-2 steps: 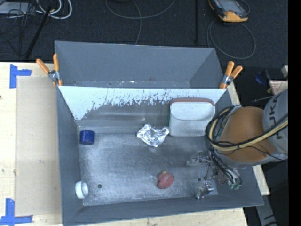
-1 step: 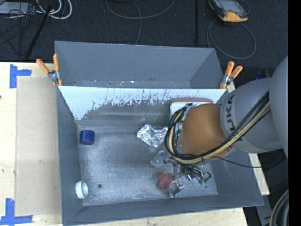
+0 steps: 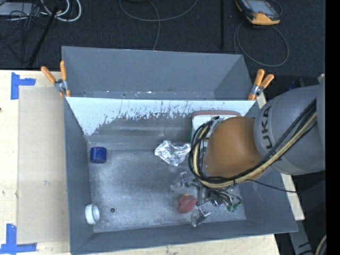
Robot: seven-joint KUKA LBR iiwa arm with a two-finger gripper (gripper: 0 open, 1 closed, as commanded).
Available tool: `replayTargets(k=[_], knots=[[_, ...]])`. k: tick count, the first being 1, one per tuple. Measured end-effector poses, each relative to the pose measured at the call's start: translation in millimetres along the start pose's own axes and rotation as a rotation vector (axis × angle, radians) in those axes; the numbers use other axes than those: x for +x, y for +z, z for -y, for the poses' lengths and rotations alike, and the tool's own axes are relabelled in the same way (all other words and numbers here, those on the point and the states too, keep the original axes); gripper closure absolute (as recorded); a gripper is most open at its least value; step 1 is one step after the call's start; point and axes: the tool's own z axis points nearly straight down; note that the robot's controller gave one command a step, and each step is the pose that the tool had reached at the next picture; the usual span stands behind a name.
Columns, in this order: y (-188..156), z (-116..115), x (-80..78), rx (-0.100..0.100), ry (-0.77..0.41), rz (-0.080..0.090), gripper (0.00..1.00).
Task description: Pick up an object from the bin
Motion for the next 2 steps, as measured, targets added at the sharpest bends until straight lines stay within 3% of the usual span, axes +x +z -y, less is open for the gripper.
replayTargets(k=[1,2], knots=[[27.2,0.4,-6.3,0.002,0.060,0.009,0.00],[27.5,8.5,-3.4,-0.003,0.243,0.006,0.00]])
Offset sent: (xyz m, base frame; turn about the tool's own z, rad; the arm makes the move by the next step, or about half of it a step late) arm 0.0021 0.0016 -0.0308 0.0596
